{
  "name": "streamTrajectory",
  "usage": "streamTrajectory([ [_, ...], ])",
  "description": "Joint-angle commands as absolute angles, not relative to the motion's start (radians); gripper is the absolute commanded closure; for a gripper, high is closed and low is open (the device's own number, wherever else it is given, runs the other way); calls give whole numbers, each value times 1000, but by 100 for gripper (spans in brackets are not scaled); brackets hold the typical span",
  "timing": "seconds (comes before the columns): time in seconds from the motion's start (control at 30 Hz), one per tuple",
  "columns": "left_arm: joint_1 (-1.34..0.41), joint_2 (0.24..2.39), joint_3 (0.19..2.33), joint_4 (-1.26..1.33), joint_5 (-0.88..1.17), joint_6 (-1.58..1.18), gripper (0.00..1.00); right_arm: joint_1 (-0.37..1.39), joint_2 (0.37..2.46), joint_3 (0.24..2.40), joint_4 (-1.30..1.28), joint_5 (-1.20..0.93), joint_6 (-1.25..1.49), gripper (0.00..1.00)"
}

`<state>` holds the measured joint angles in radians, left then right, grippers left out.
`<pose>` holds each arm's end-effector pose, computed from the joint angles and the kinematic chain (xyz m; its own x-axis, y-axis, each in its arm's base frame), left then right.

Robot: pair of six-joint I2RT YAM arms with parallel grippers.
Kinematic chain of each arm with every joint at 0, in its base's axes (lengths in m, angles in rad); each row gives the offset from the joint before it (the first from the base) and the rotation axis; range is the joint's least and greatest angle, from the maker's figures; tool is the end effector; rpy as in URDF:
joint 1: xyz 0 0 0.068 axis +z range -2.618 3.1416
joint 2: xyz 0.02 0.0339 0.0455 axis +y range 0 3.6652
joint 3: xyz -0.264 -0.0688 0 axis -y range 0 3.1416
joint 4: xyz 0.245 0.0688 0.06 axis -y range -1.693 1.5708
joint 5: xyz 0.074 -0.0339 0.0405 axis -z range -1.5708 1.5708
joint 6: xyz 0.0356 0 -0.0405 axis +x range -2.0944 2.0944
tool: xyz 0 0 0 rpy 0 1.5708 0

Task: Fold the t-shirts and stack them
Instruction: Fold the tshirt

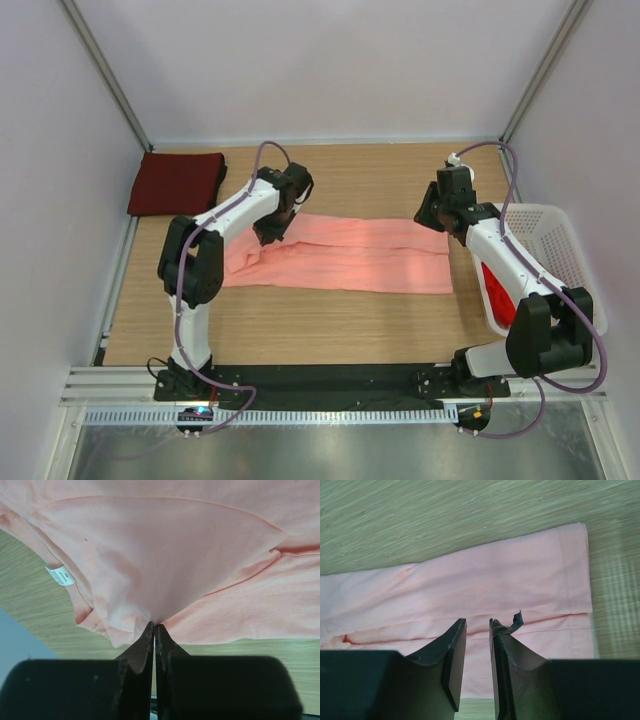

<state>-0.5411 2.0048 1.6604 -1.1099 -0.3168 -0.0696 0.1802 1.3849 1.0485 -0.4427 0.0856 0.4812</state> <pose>0.3438 -0.1937 0.2197 -0.8812 0.4524 -0.1375 0.3981 0.8667 0.3006 0.2959 0.0508 0.2718 -0.6677 0.3471 -0.6585 0.2147 0.9368 0.2761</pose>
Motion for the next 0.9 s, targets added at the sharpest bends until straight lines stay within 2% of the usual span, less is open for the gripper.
streamTrajectory([
  [0.0, -519, 1956, 1681, -1150, -301, -51, 100, 178, 1371, 1057, -429, 80, 471, 68],
  [0.2, -492, 1971, 1674, -1132, -213, -49, 100, 176, 1382, 1057, -429, 74, 471, 68],
  [0.33, -463, 2006, 1686, -1098, -297, -84, 99, 176, 1379, 1058, -433, 71, 468, 67],
  [0.4, -433, 2034, 1723, -1066, -371, -118, 96, 178, 1379, 1055, -433, 71, 468, 67],
  [0.43, -427, 2045, 1735, -1054, -389, -130, 88, 176, 1379, 1055, -430, 71, 469, 67],
  [0.53, -426, 2048, 1761, -1008, -451, -164, 78, 176, 1381, 1057, -430, 67, 468, 67],
  [0.63, -472, 1967, 1717, -944, -456, -163, 75, 176, 1379, 1058, -436, 75, 468, 67],
  [0.7, -514, 1872, 1639, -882, -431, -143, 75, 178, 1379, 1055, -434, 75, 466, 67],
  [0.87, -642, 1746, 1465, -810, -299, -66, 89, 176, 1382, 1048, -425, 66, 474, 67],
])
